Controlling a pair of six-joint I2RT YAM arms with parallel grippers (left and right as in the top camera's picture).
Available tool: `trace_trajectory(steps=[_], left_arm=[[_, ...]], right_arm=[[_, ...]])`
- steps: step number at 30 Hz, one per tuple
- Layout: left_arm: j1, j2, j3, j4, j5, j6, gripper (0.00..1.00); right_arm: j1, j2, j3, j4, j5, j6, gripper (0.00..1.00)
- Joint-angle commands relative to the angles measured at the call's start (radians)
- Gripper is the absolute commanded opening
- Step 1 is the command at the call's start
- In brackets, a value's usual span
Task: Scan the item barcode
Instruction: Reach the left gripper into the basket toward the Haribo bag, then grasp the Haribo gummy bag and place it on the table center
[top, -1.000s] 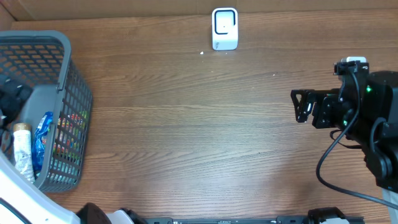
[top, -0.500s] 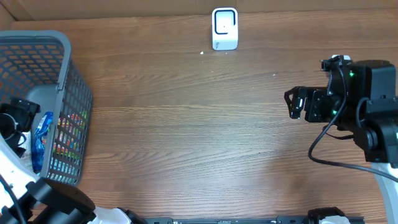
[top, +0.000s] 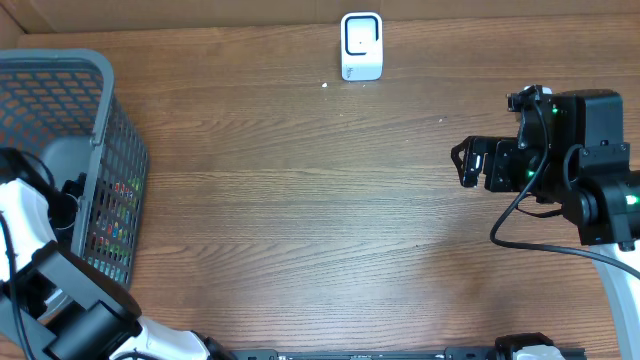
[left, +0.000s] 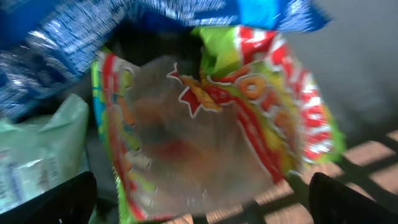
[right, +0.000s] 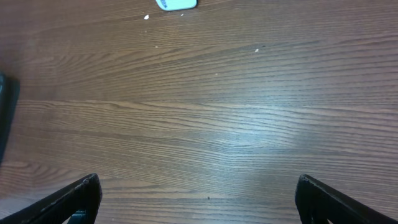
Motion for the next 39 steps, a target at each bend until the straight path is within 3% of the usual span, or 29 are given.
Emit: trace_trajectory(steps=[1, 5, 7, 9, 12, 17, 20, 26, 32, 39], left_arm=[[-0.017, 0.049, -0.011, 0.017, -0.047, -0.025, 0.87], [-0.019, 0.061, -0.011, 0.028, -0.048, -0.028, 0.27], [-0.019, 0.061, -0.008, 0.027, -0.047, -0.029, 0.12], [-0.019, 0.060, -0.003, 0.022, -0.047, -0.029, 0.04], [-0.019, 0.060, 0.025, -0.012, -0.040, -0.028, 0.04], [-0.020, 0.060, 0.232, -0.223, -0.021, -0.028, 0.04], [-0.021, 0.059, 0.463, -0.390, -0.013, -0.026, 0.04], [-0.042, 0.025, 0.800, -0.569, -0.014, 0.027, 0.04], [-0.111, -0.063, 1.018, -0.624, -0.014, 0.041, 0.04], [-0.303, -0.199, 1.047, -0.620, -0.013, 0.080, 0.04]], right_arm=[[0.003, -0.003, 0.024, 0.002, -0.010, -0.002, 1.00], [0.003, -0.003, 0.024, 0.002, -0.010, -0.002, 1.00], [0.003, -0.003, 0.024, 0.002, -0.010, -0.002, 1.00], [0.003, -0.003, 0.024, 0.002, -0.010, -0.002, 1.00], [0.003, -0.003, 0.024, 0.003, -0.010, -0.002, 1.00], [0.003, -0.003, 0.024, 0.003, -0.010, -0.001, 1.00], [0.003, -0.003, 0.024, 0.002, -0.015, -0.001, 1.00], [0.003, -0.002, 0.024, 0.009, -0.032, -0.001, 1.00], [0.003, -0.002, 0.024, 0.010, -0.032, -0.001, 1.00], [0.003, -0.001, 0.024, 0.010, -0.031, -0.001, 1.00]])
